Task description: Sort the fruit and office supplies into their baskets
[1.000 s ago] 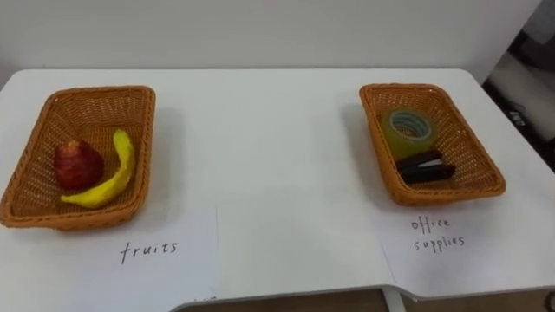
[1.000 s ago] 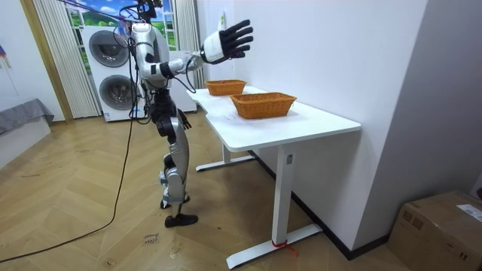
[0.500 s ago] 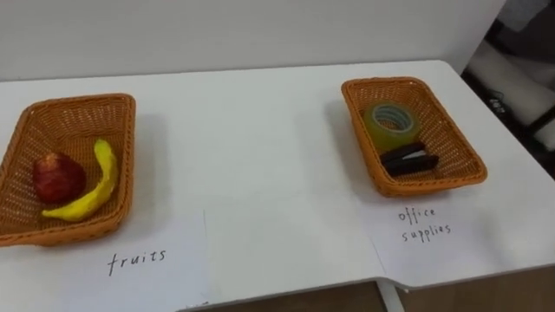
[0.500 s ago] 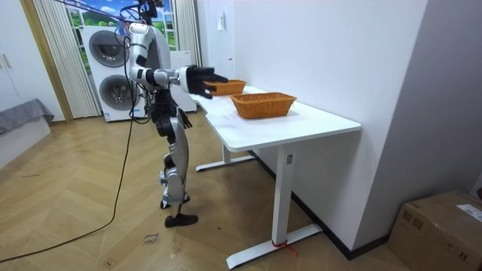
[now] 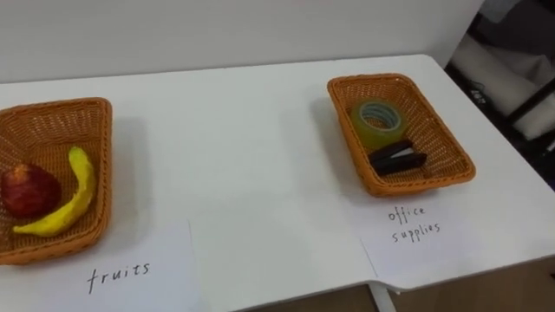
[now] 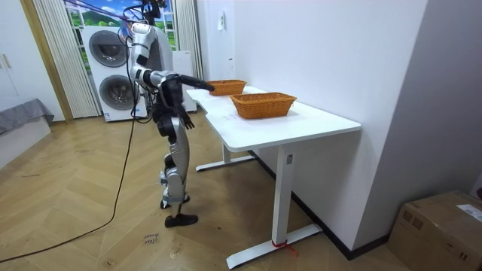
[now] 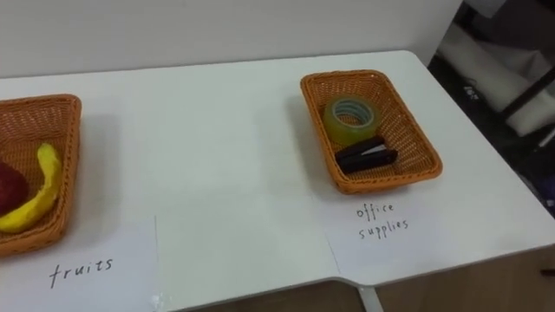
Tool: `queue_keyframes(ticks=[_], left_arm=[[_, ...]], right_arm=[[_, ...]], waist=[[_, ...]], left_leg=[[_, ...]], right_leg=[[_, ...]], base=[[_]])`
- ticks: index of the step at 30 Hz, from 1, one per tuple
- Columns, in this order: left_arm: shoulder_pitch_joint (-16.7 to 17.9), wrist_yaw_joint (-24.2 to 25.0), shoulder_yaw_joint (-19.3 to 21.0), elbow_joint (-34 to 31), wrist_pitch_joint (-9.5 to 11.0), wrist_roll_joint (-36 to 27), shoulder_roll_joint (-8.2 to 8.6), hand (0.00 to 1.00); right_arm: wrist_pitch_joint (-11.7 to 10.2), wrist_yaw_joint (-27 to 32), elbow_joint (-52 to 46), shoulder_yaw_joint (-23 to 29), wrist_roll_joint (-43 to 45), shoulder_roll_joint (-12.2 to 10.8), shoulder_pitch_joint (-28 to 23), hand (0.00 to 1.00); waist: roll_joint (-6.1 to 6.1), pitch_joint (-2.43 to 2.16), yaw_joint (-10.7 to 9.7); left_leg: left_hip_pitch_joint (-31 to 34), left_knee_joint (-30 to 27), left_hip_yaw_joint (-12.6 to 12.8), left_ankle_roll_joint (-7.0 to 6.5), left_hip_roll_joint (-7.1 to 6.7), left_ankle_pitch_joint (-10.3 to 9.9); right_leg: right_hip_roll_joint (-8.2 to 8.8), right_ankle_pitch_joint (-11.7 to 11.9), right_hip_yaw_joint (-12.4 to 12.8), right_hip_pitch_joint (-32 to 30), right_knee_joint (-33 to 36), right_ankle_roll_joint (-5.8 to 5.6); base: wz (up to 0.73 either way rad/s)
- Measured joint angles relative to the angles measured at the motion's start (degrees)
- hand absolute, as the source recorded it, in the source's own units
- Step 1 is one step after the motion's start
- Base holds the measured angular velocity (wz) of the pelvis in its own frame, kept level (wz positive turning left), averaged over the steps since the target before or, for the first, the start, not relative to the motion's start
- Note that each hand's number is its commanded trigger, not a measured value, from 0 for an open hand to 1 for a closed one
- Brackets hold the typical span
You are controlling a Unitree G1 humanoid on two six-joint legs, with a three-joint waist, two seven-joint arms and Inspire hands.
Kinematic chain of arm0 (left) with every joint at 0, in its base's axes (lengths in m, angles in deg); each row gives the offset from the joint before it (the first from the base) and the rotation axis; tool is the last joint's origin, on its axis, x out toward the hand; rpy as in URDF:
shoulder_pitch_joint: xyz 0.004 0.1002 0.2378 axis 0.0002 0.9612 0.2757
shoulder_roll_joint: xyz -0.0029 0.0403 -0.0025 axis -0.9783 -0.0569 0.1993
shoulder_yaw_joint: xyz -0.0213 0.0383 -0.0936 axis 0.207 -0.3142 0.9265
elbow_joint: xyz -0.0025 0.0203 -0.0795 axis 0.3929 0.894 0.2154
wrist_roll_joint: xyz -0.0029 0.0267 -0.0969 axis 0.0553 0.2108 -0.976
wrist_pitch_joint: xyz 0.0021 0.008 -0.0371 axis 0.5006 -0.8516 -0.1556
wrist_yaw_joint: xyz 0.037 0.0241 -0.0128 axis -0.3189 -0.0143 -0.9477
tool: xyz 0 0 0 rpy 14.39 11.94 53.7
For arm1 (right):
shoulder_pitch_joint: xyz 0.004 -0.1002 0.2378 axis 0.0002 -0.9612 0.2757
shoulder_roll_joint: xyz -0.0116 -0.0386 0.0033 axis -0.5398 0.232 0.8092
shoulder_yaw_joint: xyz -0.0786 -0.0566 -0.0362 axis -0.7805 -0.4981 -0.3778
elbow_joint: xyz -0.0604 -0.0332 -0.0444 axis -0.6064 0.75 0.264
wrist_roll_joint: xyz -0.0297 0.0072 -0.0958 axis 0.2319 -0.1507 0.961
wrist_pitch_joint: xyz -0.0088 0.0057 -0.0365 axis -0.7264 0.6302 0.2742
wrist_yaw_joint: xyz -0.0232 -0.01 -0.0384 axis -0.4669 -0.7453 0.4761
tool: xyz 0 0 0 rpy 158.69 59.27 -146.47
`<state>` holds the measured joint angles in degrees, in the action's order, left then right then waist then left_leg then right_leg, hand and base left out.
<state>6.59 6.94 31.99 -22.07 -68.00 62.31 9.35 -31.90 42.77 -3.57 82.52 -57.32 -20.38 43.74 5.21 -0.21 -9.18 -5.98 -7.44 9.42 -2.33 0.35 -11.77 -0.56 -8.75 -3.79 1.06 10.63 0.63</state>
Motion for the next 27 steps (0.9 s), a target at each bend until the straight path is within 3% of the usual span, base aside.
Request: queue_keyframes(ticks=[5, 8, 12, 17, 22, 24, 27], left_arm=[[-0.25, 0.00, 0.56, -0.36, 0.02, -0.57, 0.03, 0.00], [-0.79, 0.17, 0.58, -0.71, 0.02, -0.57, 0.40, 0.00], [-0.99, 0.67, 0.59, -1.12, 0.06, -0.58, 1.41, 0.00], [-1.24, 1.84, 0.59, -1.01, 0.06, -0.72, 1.68, 0.00], [-2.08, 2.39, 0.42, 1.61, 0.09, -1.43, 2.04, 0.00], [-2.22, 3.00, 0.30, 3.66, 0.09, -2.06, 2.08, 0.00], [-2.17, 3.02, 1.09, 3.91, 0.07, -1.79, 2.10, 0.00]], right_arm=[[-0.07, 0.46, 6.43, 1.59, -4.58, -0.71, -0.95, 0.00], [-1.51, 0.74, 9.08, 2.08, -7.89, -2.09, -1.53, 0.00], [-1.93, 0.34, 14.58, 1.94, -10.58, -4.16, -3.04, 0.00], [-1.86, -2.15, 20.00, 0.17, -10.02, -6.53, -4.23, 0.00], [-1.58, -8.14, 29.09, -6.49, -8.64, -9.25, -3.19, 0.00], [0.19, -12.39, 32.51, -9.64, -8.44, -9.99, -3.04, 0.00], [1.66, -18.88, 35.72, -13.09, -7.41, -10.40, -3.16, 0.00]], waist=[[-0.25, 0.10, -0.29], [-0.78, 0.20, -0.23], [-1.44, -0.16, -0.08], [-1.91, -0.21, -0.07], [-2.47, -0.06, 0.18], [-3.22, -0.36, 0.45], [-3.73, -0.38, 1.64]], left_leg=[[-1.51, 0.26, 1.27, 0.43, 0.48, -0.43], [-1.59, 0.23, 1.71, 0.53, 0.64, -0.63], [-1.45, 0.30, 2.25, 0.63, 0.71, -0.74], [-1.67, 0.49, 2.34, 0.67, 0.69, -0.77], [-2.01, 0.49, 2.35, 0.78, 0.68, -0.87], [-2.30, 0.48, 2.31, 0.81, 0.64, -1.00], [-2.48, 0.45, 2.32, 0.81, 0.64, -1.01]], right_leg=[[-0.56, -0.19, 1.02, 0.96, 0.02, 0.30], [-0.85, -0.32, 1.91, 0.71, 0.02, 0.37], [-0.94, -0.53, 2.11, 0.09, 0.32, 0.47], [-0.84, -1.07, 2.07, -0.10, 1.42, 0.61], [-0.80, -1.49, 2.05, -0.08, 1.79, 0.64], [-0.66, -1.71, 1.83, 0.07, 1.94, 0.65], [-0.63, -1.75, 1.79, 0.13, 1.99, 0.65]], base=[[-0.11], [-0.12], [-0.07], [-0.01], [0.00], [0.00], [0.00]])
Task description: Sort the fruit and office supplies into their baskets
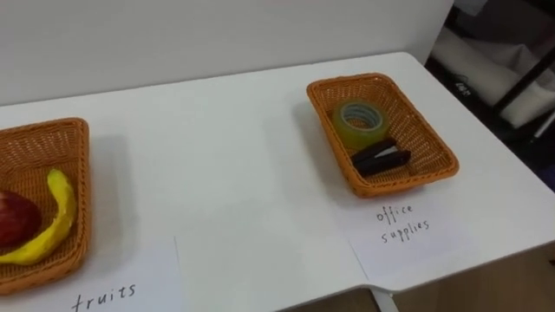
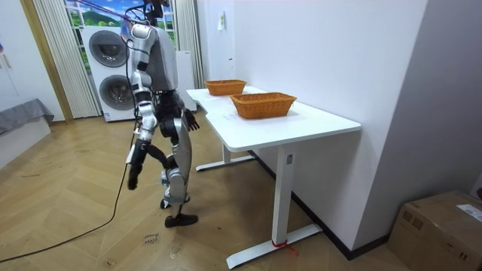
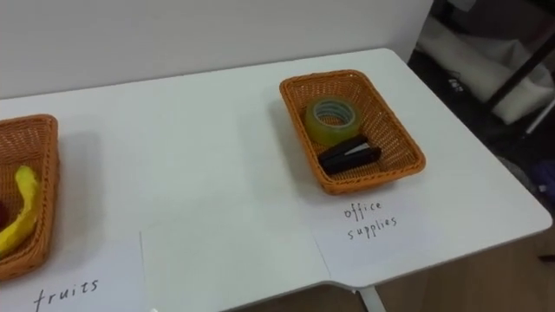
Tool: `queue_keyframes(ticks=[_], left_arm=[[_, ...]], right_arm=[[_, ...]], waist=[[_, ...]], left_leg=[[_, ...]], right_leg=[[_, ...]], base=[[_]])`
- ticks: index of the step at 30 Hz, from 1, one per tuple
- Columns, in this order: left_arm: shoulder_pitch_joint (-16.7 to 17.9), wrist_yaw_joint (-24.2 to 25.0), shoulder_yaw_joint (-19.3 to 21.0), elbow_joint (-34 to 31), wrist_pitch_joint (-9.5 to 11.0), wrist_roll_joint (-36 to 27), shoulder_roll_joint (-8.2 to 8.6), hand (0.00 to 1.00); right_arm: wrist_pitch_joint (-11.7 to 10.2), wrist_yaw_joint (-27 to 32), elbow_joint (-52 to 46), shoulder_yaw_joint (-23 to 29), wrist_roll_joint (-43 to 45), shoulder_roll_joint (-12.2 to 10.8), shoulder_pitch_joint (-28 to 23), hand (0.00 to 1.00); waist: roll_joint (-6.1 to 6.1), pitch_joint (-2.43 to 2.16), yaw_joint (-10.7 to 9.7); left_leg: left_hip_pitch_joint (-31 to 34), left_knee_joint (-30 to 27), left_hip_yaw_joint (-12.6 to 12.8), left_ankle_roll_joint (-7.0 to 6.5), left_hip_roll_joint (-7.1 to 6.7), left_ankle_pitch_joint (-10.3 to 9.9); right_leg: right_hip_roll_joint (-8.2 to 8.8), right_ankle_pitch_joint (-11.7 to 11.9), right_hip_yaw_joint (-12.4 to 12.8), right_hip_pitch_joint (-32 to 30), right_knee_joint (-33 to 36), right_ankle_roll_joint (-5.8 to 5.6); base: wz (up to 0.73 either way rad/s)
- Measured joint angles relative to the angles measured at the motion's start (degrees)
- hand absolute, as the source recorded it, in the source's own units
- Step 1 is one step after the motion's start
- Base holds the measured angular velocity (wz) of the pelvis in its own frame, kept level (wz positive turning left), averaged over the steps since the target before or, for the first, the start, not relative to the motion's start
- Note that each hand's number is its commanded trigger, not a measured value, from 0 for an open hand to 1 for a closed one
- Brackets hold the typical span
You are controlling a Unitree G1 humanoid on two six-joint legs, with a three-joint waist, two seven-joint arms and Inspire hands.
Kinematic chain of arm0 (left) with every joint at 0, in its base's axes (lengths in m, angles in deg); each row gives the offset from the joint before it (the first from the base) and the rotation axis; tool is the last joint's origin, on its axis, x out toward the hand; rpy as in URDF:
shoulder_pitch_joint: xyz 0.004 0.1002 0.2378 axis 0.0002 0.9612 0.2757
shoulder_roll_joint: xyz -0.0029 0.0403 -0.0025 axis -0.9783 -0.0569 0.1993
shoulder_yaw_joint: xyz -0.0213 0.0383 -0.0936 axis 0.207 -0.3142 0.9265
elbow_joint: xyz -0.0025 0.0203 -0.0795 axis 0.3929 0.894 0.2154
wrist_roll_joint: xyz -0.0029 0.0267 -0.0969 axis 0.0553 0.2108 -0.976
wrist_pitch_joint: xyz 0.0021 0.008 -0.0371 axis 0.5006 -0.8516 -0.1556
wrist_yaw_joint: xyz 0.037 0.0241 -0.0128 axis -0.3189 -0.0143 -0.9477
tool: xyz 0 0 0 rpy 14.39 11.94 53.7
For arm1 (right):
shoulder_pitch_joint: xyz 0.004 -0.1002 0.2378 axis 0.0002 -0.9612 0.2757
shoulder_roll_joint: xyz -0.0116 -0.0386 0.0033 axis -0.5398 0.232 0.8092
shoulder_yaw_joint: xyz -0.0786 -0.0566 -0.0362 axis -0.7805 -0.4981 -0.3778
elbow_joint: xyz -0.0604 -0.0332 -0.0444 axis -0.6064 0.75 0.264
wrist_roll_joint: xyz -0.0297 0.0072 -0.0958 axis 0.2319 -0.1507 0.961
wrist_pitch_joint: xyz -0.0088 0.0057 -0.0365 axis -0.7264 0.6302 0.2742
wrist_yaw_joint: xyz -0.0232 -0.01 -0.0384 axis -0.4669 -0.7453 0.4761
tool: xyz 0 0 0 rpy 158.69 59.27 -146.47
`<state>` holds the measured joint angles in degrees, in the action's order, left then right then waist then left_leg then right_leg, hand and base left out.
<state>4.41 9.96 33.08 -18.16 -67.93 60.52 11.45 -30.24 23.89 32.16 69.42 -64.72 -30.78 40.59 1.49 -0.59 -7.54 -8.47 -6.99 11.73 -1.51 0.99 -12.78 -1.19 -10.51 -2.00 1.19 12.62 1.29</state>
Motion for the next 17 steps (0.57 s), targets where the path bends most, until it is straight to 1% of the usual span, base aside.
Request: queue_keyframes(ticks=[1, 3, 4, 5, 6, 7, 8, 9, 12, 14, 17], left_arm=[[-0.07, -0.01, 0.23, 0.06, -0.03, 0.09, 0.00, 0.00], [-0.44, 0.03, 0.72, 1.65, -0.09, -0.06, 0.05, 0.00], [-0.62, 0.04, 0.67, 2.02, -0.09, -0.26, 0.05, 0.00], [-0.79, 0.02, 0.63, 2.33, -0.16, -0.32, 0.11, 0.00], [-0.81, -0.05, 0.56, 2.47, -0.19, -0.34, 0.21, 0.00], [-0.81, -0.08, 0.51, 2.56, -0.20, -0.39, 0.23, 0.00], [-0.86, -0.21, 0.29, 2.74, -0.20, -0.38, 0.22, 0.00], [-0.93, -0.41, -0.25, 2.76, -0.20, -0.40, 0.22, 0.00], [-1.79, -0.61, -1.80, 4.00, -0.15, -0.43, 0.34, 0.00], [-1.71, -0.63, -2.30, 4.24, -0.16, -0.49, 0.64, 0.00], [-1.75, -0.69, -2.31, 4.16, -0.16, -0.42, 1.39, 0.00]], right_arm=[[0.45, -1.34, 0.85, -0.45, 1.05, -0.03, 0.18, 0.00], [1.29, -7.17, 5.09, -4.18, 8.37, 0.01, 1.69, 0.00], [1.72, -8.50, 5.60, -5.38, 10.41, -0.02, 2.19, 0.00], [2.68, -11.34, 6.32, -7.72, 14.75, -0.07, 2.72, 0.00], [3.49, -13.81, 6.67, -9.64, 18.77, -0.06, 3.40, 0.00], [3.76, -14.96, 6.75, -10.47, 20.35, -0.05, 3.74, 0.00], [4.06, -16.85, 6.72, -12.40, 23.58, -0.06, 4.24, 0.00], [4.10, -18.37, 6.56, -14.31, 26.98, -0.10, 4.85, 0.00], [4.12, -21.67, 6.61, -17.27, 33.16, -0.34, 6.11, 0.00], [4.11, -23.09, 6.63, -18.48, 34.93, -0.38, 6.56, 0.00], [4.12, -24.42, 6.78, -20.34, 38.34, -0.51, 7.42, 0.00]], waist=[[-0.02, 0.01, 0.09], [-0.17, 0.05, 0.72], [-0.19, 0.06, 1.09], [-0.21, 0.09, 1.72], [-0.23, 0.10, 1.86], [-0.24, 0.12, 1.91], [-0.28, 0.14, 2.16], [-0.31, 0.16, 2.64], [-0.43, 0.19, 3.28], [-0.52, 0.25, 3.48], [-0.54, 0.30, 4.78]], left_leg=[[-0.02, -0.03, -0.06, 0.00, 0.00, 0.00], [-0.47, -0.16, -0.18, 0.04, 0.07, -0.08], [-0.62, -0.16, -0.09, 0.07, 0.10, -0.14], [-0.67, -0.16, -0.03, 0.11, 0.14, -0.20], [-0.69, -0.21, -0.09, 0.11, 0.13, -0.20], [-0.72, -0.25, -0.09, 0.11, 0.13, -0.21], [-0.71, -0.31, -0.10, 0.11, 0.15, -0.21], [-0.59, -0.33, -0.14, 0.11, 0.17, -0.21], [-0.16, -0.39, -0.84, 0.11, 0.20, -0.21], [-0.24, -0.35, -1.07, 0.16, 0.25, -0.28], [-0.16, -0.33, -1.05, 0.25, 0.24, -0.37]], right_leg=[[0.07, 0.00, 0.07, 0.11, -0.04, 0.00], [0.06, 0.00, 0.10, 0.90, -0.44, 0.00], [0.03, 0.01, 0.17, 0.95, -0.40, 0.01], [0.03, 0.02, 0.08, 0.92, -0.32, 0.04], [-0.01, 0.02, 0.01, 0.90, -0.22, 0.04], [-0.05, 0.02, 0.01, 0.91, -0.22, 0.04], [-0.05, 0.05, -0.10, 0.92, -0.29, 0.09], [-0.06, 0.11, -0.10, 0.92, -0.43, 0.13], [-0.32, 0.37, -0.19, 1.31, -1.32, 0.08], [-0.38, 0.48, -0.50, 1.88, -2.12, 0.04], [-0.49, 0.51, -0.76, 1.94, -2.48, 0.07]], base=[[0.06], [0.03], [-0.06], [-0.05], [0.00], [0.00], [0.00], [0.00], [0.11], [0.10], [0.00]])
